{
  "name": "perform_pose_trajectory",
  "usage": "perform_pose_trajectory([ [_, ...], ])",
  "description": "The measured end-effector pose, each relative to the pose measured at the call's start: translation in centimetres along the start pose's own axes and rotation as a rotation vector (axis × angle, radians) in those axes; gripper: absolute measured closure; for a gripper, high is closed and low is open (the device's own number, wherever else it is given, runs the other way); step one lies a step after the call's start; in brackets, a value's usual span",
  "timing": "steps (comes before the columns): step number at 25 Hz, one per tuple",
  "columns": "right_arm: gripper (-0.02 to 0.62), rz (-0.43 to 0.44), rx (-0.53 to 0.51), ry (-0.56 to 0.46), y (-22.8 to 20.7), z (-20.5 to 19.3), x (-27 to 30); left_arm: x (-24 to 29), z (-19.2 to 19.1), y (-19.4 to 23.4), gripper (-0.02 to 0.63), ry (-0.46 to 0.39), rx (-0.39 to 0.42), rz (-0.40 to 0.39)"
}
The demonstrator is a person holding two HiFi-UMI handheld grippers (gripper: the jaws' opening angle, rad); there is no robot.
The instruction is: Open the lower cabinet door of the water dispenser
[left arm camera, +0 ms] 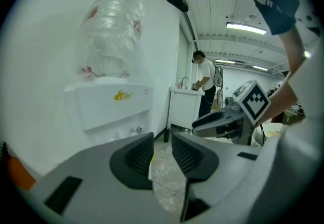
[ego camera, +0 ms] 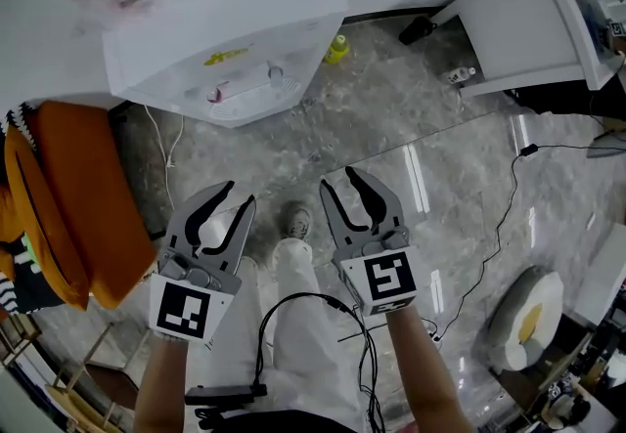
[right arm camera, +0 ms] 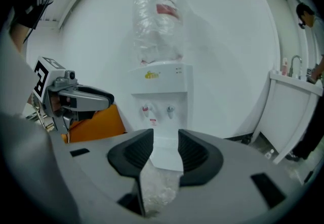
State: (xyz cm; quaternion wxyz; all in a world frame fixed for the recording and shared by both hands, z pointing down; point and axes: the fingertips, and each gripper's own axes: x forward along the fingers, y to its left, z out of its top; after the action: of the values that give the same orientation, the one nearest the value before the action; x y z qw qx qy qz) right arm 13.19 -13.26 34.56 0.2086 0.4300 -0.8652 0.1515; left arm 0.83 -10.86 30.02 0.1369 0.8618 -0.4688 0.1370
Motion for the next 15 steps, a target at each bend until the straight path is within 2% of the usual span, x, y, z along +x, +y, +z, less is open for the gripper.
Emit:
perform_pose_trajectory([
  [15,0.44,0.048,-0.034,0.029,-4.4,-8.8,10.5,6.4,-7.5,3.0,0.495,0.059,-0.01,0.048],
])
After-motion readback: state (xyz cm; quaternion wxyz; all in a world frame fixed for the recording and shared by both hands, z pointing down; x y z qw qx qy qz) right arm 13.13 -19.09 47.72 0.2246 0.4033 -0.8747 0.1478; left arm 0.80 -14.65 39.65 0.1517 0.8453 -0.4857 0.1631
